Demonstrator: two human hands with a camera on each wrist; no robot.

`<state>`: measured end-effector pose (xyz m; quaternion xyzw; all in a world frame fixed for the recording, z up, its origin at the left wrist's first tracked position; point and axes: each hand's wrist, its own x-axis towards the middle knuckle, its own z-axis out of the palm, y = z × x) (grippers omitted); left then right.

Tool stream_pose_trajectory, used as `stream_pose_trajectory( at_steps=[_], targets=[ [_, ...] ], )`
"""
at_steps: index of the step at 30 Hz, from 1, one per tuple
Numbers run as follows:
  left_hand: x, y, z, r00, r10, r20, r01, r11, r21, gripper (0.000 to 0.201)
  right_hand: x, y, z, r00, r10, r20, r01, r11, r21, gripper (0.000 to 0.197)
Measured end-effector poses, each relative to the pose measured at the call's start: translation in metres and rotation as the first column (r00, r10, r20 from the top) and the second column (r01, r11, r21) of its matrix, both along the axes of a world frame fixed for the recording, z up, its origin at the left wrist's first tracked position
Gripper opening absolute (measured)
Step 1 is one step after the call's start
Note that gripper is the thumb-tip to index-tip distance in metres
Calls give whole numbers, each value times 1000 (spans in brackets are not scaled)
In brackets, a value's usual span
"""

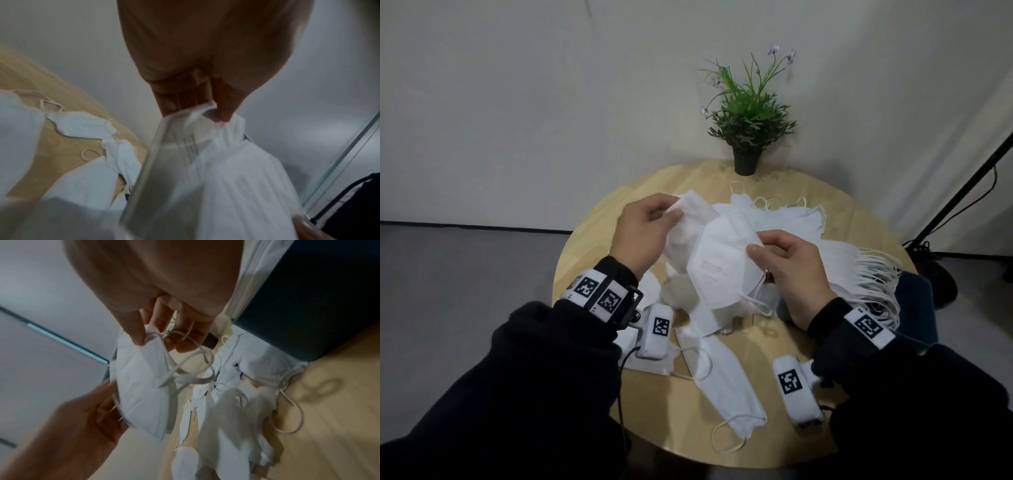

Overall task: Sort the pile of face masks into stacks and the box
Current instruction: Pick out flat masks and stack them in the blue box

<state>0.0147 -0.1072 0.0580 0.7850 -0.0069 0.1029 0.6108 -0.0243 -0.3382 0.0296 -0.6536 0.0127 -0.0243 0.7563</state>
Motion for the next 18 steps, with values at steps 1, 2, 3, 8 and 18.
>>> stream_pose_trajectory(
  at_steps=[1,2,3,8,18],
  targets=[
    [-3,-5,0,998,-61,-36,60,998,-24,18,0,1,-1,1000,-7,15,7,999,-32,12],
    [-8,-11,0,990,-119,-78,115,992,-53,19,0,3,-3,999,-25,29,27,998,-62,12],
    [-13,-17,0,980,-166,-112,156,983,-97,21,0,3,-5,998,-46,37,48,996,-81,13],
    [-22,-40,-7,965,-260,-36,259,965,-44,23,1,2,-5,997,-80,18,81,996,-45,20],
    [-13,-27,-6,954,-287,-87,269,947,-175,32,-5,-5,-7,953,222,-208,-266,940,-214,35]
  ],
)
